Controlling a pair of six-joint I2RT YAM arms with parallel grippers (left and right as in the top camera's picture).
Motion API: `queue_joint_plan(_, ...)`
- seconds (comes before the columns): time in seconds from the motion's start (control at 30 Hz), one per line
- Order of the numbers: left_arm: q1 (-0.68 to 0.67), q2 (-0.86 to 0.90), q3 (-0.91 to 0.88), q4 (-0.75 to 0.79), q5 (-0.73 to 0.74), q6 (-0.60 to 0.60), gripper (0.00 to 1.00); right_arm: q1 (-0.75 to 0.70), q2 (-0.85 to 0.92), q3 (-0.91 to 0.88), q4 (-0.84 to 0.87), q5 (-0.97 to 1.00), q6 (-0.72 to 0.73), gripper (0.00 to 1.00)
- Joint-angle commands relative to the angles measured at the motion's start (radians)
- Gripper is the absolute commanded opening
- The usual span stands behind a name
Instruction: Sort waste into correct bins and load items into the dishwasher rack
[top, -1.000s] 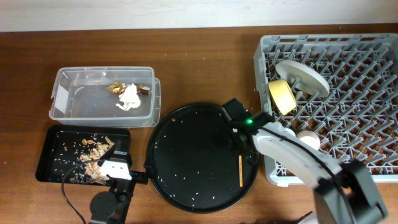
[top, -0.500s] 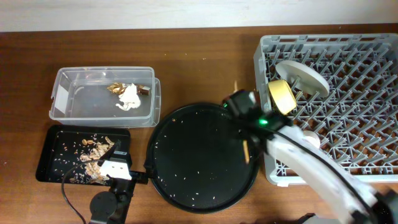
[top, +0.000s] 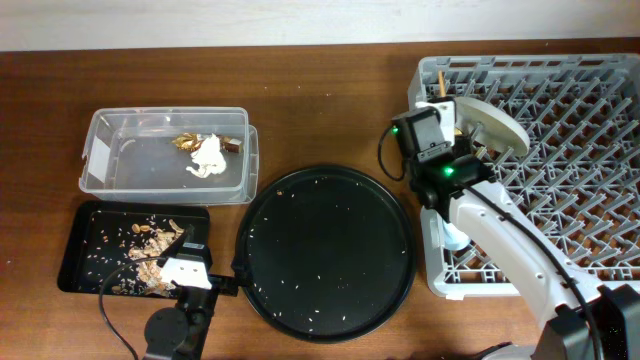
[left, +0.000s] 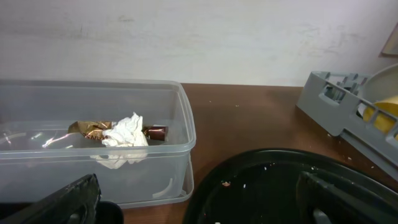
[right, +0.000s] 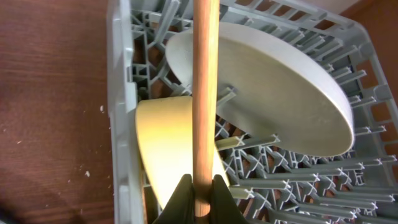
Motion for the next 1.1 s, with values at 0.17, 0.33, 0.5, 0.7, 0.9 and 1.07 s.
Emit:
queue_joint_plan(0.17,-0.004,-0.006,-0.008,0.002,0.01,0.012,0.99,-0.025,-0.063,0.009,-0.001,-0.006,0.021,0.04)
queue_joint_plan(0.33,-0.004,-0.006,-0.008,0.002,0.011,0.012,0.99,-0.105,-0.134,0.024,0.014,-0.33,-0.148,0.04)
queue_joint_plan(0.5,-0.004,-0.006,-0.008,0.002,0.011,0.012,0.99,-0.104,-0.04,0.024,0.014,-0.348,-0.151,0.04)
queue_joint_plan(0.7,-0.004,-0.006,-0.008,0.002,0.01,0.012,0.99,-0.103,0.07,0.024,0.003,-0.37,-0.149,0.04)
queue_joint_plan(0.9,-0.004,-0.006,-0.008,0.002,0.01,0.012,0.99,-0.104,0.07,0.024,0.021,-0.291,-0.146,0.04)
queue_joint_plan(1.07,-0.004,-0.006,-0.008,0.002,0.011,0.012,0.99,-0.105,0.07,0.024,0.035,-0.122,-0.146,0.21)
